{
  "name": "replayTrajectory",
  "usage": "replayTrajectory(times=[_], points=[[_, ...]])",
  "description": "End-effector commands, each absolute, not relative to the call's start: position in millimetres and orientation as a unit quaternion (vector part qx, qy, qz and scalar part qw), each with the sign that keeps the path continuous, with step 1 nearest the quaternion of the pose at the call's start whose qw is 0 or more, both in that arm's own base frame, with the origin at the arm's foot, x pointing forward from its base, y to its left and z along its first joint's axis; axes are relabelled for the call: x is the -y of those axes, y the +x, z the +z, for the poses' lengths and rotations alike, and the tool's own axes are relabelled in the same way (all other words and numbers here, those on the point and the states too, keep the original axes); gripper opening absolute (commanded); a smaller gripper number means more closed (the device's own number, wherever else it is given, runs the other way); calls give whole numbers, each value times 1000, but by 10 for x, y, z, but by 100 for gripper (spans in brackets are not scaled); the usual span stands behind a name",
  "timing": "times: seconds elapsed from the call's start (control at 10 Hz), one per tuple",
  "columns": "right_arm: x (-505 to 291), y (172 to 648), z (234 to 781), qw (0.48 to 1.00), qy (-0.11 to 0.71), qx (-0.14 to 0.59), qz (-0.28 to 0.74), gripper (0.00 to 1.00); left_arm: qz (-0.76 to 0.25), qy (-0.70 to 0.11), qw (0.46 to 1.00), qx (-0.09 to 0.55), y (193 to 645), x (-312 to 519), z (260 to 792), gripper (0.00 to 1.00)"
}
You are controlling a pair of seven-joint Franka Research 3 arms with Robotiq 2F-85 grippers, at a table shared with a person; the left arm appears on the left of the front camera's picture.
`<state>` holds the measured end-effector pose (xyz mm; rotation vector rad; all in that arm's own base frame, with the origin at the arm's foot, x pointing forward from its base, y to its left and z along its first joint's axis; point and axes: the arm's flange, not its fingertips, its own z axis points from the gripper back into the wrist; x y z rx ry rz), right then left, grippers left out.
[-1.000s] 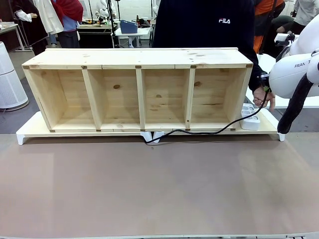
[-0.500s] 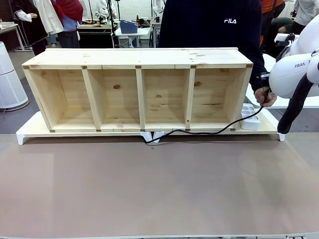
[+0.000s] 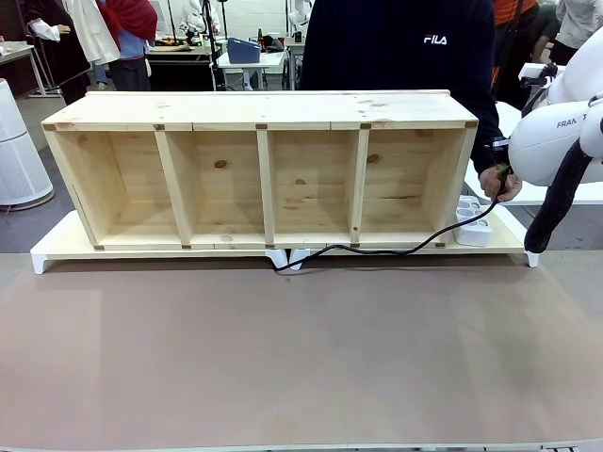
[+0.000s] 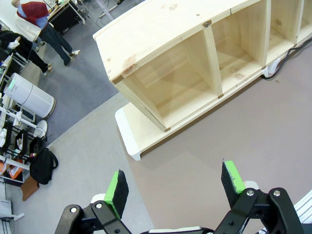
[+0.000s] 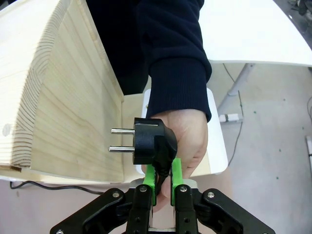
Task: Perform cable management.
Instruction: Release the Power Cable when the human grasps it.
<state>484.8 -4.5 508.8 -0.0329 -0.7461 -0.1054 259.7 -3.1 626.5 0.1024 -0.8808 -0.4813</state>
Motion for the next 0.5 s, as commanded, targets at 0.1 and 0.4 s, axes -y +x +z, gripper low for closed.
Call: replayTrajectory(times=[0.1,0.4], points=[[42,4826,5127,934,-3,352,-52,34,-230,49,875,423,2594,26,6267,100],[19,4817,5141,937,-6,346,-51,39,-230,49,875,423,2594,26,6267,100]])
